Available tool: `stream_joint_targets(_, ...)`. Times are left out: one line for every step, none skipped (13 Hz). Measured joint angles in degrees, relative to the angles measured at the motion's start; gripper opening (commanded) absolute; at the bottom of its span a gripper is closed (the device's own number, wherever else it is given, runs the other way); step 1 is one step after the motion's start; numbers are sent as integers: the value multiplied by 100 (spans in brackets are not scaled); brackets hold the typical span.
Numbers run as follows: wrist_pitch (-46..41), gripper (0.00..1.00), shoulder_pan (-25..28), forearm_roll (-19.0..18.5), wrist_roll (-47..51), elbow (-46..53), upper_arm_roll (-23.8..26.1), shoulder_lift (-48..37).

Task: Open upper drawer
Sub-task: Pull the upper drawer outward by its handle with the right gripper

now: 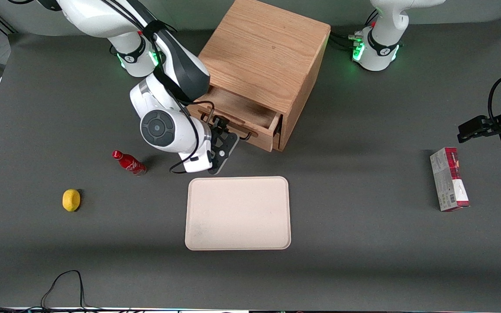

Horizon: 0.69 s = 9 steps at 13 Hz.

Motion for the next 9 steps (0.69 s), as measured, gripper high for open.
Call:
stream_joint_targets(30,100,-15,0,-6,8,-14,29)
stream_joint_targets(41,100,-31,0,-28,34,-16,64)
stream_joint_targets(42,100,-46,0,-77,72,-16,95)
stream_joint_targets(43,100,-63,0,-108,100,-18,111)
stream_joint_targets(44,100,-85,0,-118,142,-20,130)
stream_joint_targets(48,100,-113,0,-121,187,-23,148)
stream_joint_targets(49,100,-152,0,-147,232,-25,161)
stream_joint_targets(49,100,-192,0,-217,260,-25,169)
stream_joint_targets(49,100,-221,0,-287,285,-25,178)
